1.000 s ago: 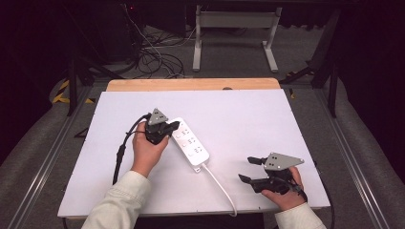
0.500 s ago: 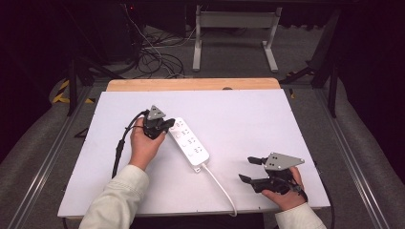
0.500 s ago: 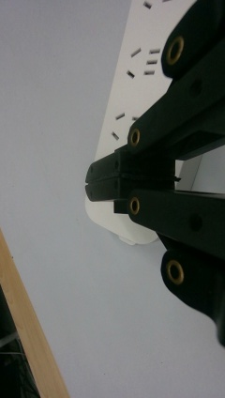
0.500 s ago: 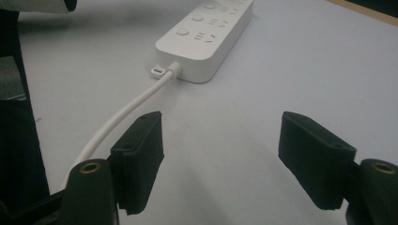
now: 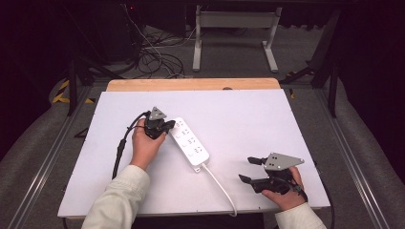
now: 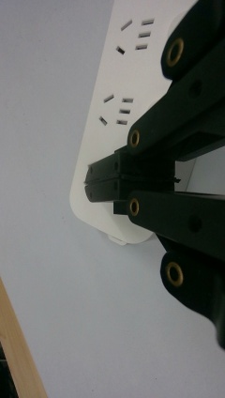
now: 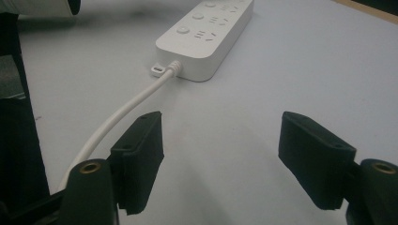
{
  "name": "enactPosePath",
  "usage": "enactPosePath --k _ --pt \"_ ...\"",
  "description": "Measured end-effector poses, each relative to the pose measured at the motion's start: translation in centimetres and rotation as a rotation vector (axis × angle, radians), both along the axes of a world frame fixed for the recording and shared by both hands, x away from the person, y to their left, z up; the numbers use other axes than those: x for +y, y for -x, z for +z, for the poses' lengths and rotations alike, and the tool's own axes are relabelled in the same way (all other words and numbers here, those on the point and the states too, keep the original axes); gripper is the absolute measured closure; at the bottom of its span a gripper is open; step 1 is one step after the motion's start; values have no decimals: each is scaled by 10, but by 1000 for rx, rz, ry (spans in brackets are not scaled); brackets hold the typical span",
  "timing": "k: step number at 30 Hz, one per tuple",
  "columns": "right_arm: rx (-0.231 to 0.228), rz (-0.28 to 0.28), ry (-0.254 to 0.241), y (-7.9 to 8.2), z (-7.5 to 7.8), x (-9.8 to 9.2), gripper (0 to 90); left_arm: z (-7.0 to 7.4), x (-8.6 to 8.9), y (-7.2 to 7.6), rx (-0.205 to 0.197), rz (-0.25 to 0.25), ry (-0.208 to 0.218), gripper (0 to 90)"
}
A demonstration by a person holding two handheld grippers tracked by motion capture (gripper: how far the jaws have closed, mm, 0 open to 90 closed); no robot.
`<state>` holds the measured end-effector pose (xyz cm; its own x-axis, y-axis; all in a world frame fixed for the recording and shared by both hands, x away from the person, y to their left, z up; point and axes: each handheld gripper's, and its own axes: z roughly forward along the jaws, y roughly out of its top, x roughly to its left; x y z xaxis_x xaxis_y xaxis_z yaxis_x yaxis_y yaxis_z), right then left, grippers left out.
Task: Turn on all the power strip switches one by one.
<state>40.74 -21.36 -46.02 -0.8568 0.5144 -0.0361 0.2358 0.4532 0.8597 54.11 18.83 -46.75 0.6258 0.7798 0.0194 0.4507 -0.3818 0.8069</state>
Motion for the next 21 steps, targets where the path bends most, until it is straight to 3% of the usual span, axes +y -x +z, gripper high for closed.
enactPosePath --k 10,21 --pt "1 0 2 0 0 0 314 -3 0 -1 16 6 1 899" --pt "2 1 0 0 0 0 314 -4 2 0 -5 16 -2 900"
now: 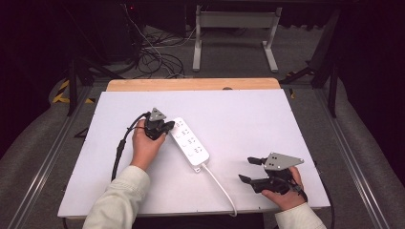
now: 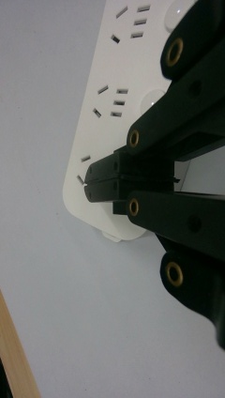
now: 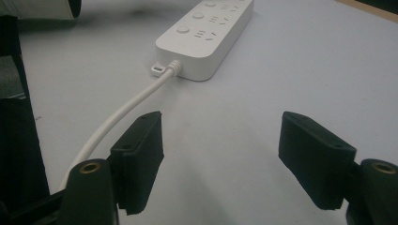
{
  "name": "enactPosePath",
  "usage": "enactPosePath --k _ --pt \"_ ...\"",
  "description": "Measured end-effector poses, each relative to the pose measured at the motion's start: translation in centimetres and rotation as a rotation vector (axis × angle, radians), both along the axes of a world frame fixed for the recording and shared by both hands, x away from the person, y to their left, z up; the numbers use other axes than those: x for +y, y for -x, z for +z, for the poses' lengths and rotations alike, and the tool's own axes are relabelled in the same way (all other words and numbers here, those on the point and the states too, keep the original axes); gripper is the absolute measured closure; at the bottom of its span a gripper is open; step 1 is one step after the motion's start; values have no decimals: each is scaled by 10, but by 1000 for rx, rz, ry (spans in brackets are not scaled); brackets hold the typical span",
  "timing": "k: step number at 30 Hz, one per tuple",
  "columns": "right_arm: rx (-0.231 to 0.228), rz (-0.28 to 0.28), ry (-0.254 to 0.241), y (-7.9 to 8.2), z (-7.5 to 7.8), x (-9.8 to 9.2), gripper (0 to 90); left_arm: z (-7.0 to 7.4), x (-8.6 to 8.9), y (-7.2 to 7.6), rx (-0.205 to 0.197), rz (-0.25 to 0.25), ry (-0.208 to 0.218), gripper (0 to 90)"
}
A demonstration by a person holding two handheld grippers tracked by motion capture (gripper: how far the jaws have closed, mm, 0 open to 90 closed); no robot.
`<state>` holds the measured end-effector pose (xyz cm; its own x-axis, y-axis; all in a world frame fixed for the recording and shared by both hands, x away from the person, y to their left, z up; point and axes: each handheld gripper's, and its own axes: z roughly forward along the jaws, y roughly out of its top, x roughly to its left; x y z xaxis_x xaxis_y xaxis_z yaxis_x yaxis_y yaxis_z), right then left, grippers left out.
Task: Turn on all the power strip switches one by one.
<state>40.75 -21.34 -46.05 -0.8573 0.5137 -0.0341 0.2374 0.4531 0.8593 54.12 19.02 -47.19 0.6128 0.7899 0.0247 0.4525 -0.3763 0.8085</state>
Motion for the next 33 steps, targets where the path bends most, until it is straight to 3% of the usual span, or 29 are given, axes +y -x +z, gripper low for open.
enactPosePath --k 14,25,33 --pt "2 1 3 0 0 0 312 0 -5 3 17 13 -23 900" --pt "3 3 3 1 0 1 313 -2 -4 1 22 14 6 900" --pt "0 6 -1 1 1 1 313 -2 -4 0 35 13 -5 900"
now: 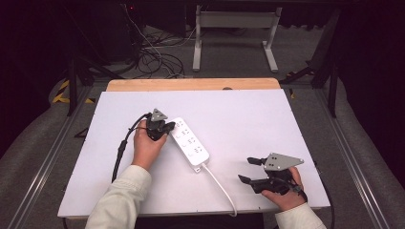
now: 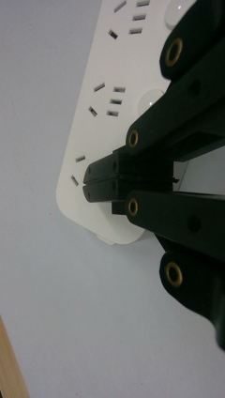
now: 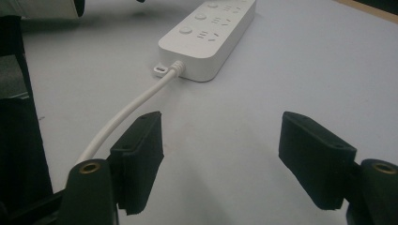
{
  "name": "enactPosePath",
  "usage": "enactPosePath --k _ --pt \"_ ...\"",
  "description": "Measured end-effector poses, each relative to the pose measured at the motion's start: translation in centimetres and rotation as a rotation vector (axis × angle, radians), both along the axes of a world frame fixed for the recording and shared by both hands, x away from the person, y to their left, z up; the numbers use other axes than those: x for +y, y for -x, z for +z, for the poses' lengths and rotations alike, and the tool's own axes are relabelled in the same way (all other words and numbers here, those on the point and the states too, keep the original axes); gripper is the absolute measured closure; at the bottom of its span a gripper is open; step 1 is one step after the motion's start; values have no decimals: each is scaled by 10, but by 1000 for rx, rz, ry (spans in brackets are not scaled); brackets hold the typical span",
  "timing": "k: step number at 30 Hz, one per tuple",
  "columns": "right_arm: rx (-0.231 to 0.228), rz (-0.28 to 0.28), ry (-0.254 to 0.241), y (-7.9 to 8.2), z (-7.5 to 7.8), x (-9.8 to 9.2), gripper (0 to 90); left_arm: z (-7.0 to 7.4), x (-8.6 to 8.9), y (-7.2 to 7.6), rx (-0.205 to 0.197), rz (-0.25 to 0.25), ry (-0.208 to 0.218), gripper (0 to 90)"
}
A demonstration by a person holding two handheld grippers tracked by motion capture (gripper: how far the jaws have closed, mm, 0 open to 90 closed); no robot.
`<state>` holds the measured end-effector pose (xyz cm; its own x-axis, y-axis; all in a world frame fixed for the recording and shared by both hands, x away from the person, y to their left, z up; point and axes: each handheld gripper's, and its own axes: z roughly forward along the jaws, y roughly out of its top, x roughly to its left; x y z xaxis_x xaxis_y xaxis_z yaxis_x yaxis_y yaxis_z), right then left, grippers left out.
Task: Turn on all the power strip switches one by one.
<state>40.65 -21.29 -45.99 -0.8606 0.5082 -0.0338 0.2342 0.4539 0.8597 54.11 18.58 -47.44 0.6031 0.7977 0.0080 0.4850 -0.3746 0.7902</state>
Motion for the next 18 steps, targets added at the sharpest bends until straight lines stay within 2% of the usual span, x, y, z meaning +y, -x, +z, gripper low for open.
enactPosePath --k 3,6,8,9,11,14,18 --pt "-1 -1 1 1 0 0 312 0 -1 0 -1 1 1 900" --pt "-3 -1 2 1 0 0 312 4 -5 3 -15 6 -36 900" --pt "-1 -5 -4 -1 0 -1 313 9 -3 8 -7 6 -9 900" --pt "1 -7 -4 -1 0 -1 312 12 -1 10 -17 -6 20 899" --pt "2 -7 -4 -1 0 -1 312 21 1 14 -50 -14 31 899" --pt "0 -6 0 -1 0 -1 313 30 3 22 -77 -36 50 899" --pt "0 -7 -1 -1 0 0 312 39 6 30 -95 -59 83 897"
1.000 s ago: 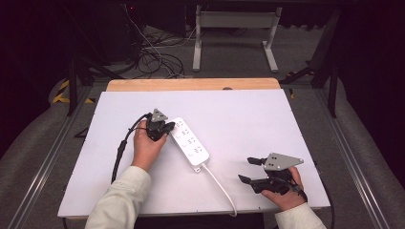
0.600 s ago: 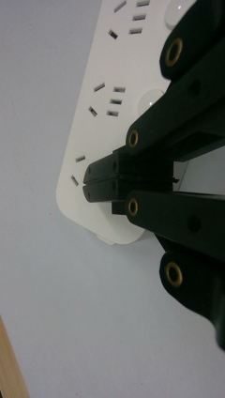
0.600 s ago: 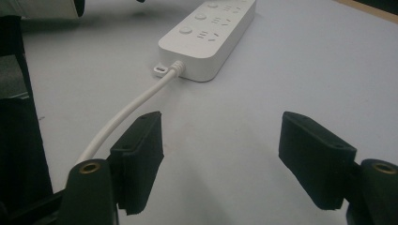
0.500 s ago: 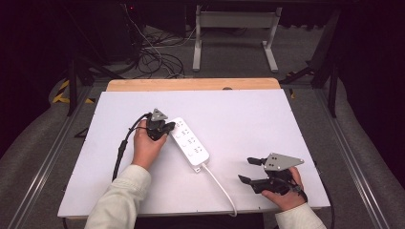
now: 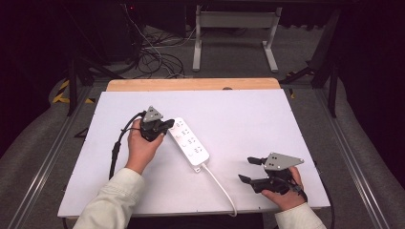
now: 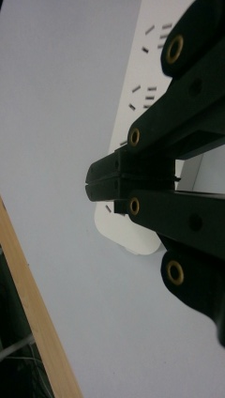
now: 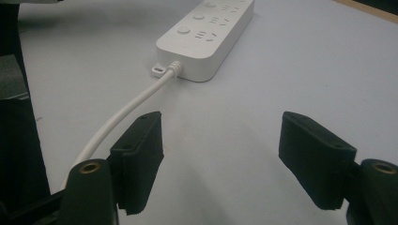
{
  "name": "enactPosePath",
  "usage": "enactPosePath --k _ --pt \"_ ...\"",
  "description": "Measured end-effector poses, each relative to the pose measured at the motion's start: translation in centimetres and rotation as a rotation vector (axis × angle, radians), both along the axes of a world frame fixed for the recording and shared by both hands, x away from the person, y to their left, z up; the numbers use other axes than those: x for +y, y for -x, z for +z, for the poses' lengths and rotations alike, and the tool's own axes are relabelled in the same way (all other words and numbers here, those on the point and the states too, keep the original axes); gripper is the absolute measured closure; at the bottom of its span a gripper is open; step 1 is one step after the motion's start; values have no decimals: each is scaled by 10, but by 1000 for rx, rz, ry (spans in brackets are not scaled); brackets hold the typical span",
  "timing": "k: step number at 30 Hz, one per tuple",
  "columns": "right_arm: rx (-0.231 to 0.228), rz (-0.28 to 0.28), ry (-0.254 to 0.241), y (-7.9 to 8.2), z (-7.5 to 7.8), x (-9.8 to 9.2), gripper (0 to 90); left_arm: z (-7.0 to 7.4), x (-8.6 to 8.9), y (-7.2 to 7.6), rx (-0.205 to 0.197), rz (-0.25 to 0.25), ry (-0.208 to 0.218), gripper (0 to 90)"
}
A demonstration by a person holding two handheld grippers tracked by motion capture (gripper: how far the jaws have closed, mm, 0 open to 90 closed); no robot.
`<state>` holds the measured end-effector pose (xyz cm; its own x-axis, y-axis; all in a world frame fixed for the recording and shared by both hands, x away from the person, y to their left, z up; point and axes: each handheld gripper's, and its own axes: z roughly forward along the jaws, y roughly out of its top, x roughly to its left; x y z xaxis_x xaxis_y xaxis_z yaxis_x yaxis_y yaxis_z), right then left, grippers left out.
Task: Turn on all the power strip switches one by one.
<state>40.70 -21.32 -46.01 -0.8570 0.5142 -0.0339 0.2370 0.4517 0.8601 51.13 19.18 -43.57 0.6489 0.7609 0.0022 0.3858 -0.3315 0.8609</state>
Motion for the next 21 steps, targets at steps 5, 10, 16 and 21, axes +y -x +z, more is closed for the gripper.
enactPosePath --k 5,10,16,21 --pt "0 -7 -4 0 0 -1 312 15 3 19 -50 -33 56 697" --pt "-2 -9 -6 0 1 -1 309 27 7 41 -99 -63 70 567" --pt "-4 -13 -14 0 1 -1 306 30 14 61 -97 -99 94 409" --pt "-2 -17 -17 0 2 -2 306 30 25 78 -100 -108 102 341"
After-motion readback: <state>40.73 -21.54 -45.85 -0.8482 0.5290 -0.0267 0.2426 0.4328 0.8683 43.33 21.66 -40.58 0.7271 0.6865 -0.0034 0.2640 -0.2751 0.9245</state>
